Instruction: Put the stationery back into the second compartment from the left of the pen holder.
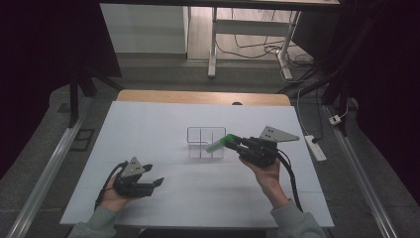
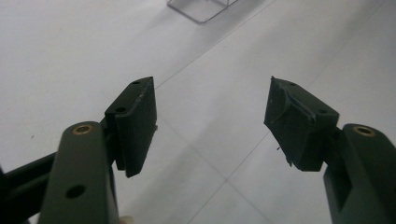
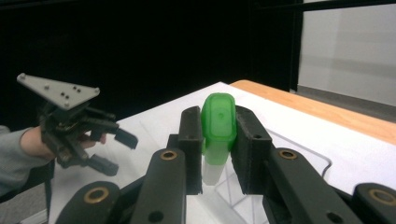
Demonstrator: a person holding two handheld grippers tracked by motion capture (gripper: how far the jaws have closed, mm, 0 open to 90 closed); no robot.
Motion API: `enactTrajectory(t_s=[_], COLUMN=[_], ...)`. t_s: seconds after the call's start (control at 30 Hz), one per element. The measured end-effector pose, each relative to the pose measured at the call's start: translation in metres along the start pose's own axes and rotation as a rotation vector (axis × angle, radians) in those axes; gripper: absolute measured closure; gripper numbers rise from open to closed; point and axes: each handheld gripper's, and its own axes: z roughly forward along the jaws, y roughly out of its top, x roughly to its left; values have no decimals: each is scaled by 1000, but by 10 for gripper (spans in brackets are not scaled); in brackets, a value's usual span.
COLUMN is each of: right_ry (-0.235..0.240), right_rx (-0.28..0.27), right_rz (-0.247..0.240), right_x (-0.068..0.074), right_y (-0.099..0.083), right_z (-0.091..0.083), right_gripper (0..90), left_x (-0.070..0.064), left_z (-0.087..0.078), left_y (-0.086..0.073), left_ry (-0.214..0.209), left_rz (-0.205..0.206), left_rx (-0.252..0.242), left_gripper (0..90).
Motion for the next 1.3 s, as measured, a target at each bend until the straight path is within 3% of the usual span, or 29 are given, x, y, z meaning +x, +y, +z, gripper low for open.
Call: enactTrajectory(t_s=[0.23,0.5,0.8,0.97,1.0,1.07,1.3], right_ry=[-41,-83,-92,-91,-80,-112,-104], right_rx=[-12,23,84,142,154,181,189], right_rz=[4,17,8,39,43,23,23], right_x=[-11,-26,-30,-35,-36,-36,-34], right_y=[15,25,25,17,15,13,11], right_z=[7,25,46,57,59,61,51], right_gripper=[747,747,747,740,728,639,533], left_x=[7,14,18,20,20,21,21], left_z=[-1,-2,-2,-2,-2,-2,-2], left_y=[-8,-11,-13,-14,-14,-15,-15], left_ry=[11,15,22,27,28,30,33], left_rz=[-13,-39,-52,-62,-64,-64,-63], left_rx=[19,19,29,31,32,33,37], left_gripper=[317,307,299,298,298,297,295])
